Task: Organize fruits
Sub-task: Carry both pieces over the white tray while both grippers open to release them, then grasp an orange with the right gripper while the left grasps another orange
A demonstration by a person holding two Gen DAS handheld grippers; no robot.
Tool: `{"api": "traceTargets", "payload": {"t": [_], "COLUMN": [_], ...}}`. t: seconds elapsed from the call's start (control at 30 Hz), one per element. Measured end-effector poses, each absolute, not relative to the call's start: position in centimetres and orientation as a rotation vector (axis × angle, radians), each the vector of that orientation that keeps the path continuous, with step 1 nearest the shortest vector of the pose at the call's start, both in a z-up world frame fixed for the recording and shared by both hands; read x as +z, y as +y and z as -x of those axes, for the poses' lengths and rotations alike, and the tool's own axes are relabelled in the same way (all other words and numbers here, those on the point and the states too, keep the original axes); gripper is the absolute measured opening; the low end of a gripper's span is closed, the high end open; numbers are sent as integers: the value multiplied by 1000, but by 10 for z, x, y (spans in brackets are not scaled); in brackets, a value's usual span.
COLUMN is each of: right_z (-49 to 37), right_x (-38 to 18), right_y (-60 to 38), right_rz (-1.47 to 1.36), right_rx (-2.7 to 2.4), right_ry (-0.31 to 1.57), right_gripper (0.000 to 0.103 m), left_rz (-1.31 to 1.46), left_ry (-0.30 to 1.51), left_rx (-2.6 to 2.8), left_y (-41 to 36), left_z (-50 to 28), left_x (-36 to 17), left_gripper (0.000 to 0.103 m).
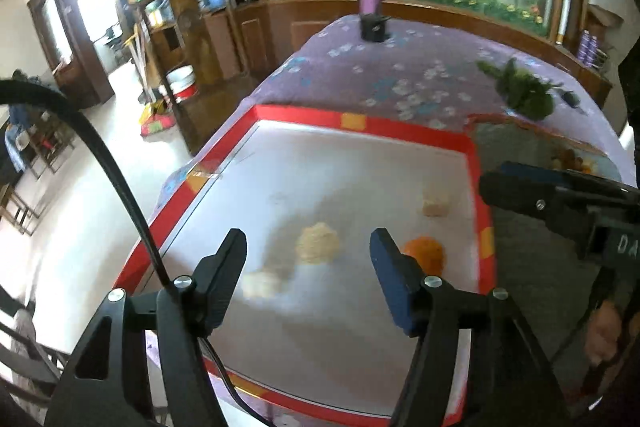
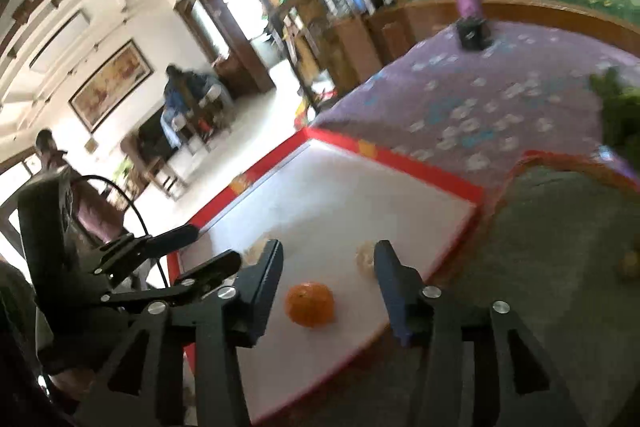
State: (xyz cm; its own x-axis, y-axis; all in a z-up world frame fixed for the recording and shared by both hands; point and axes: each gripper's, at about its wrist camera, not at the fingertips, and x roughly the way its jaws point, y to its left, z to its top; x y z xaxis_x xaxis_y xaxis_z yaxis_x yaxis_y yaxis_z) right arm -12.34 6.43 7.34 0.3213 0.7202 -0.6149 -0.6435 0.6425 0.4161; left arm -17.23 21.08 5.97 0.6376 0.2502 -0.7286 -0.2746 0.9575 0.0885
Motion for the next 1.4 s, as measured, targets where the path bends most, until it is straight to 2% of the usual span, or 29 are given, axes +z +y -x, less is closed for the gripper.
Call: {"api": "traceTargets", "payload": {"t": [0.23, 0.33, 0.53, 0.7, 0.97, 1.03, 1.07, 1.13, 1.4], "right_z": [121, 123, 108, 82, 60, 58, 59, 62, 57], "right_x": [69, 63, 41, 31, 19, 19, 19, 20, 40], "right_y": [-45, -104, -190, -193, -178, -177, -177, -180, -266], "right_rz": [-183, -173, -135, -118, -104, -107, -95, -101, -490], "right_rx": [712, 586, 356, 382, 461, 474, 468, 477, 435], "right_ry": [849, 849, 891, 929, 948, 936, 923, 914, 822], "right_gripper": [51, 51, 52, 52, 54, 50, 36, 36, 36], "left_rz": [-54, -78, -106, -132, -131, -130, -133, -142, -144], "left_ry": [814, 820, 888, 961, 986, 995, 999, 1005, 1018], "left_rx": [132, 30, -171, -239, -257, -263, -267, -276, -300], "left_y": [148, 111, 42, 5, -1, -5, -8, -15, -55], "left_z": [165, 151, 114, 95, 88, 85, 83, 78, 38], "left_x": [72, 74, 66, 55, 58, 55, 55, 53, 35], "left_gripper": [66, 71, 71, 71, 71, 71, 71, 71, 70]}}
